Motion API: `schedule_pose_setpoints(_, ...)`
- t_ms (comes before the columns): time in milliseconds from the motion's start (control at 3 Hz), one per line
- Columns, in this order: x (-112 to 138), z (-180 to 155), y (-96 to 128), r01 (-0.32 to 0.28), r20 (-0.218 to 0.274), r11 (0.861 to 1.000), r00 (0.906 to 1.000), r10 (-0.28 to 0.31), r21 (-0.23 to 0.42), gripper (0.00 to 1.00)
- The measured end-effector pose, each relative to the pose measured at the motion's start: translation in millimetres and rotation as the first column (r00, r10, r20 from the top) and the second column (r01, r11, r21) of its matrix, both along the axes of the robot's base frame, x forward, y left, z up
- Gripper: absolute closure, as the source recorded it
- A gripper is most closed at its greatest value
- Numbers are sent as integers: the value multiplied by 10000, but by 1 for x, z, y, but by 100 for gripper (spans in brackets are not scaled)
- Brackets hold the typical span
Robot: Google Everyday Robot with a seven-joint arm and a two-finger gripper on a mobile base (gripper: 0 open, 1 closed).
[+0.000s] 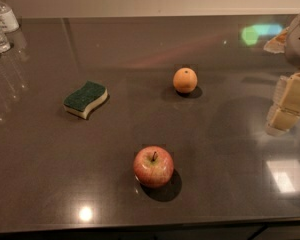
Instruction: Move orange near apple
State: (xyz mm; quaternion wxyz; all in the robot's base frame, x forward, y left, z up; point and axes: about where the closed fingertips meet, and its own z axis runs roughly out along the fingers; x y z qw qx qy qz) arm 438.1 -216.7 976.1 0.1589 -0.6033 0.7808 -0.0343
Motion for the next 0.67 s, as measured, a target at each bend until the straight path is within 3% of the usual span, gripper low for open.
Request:
schedule_pose_setpoints(333, 8, -3, -1, -4, 101, 10000, 9999, 3, 69, 0)
schedule_pose_setpoints(667, 33, -11, 0, 9, 263, 9983, 9997, -24, 575, 0)
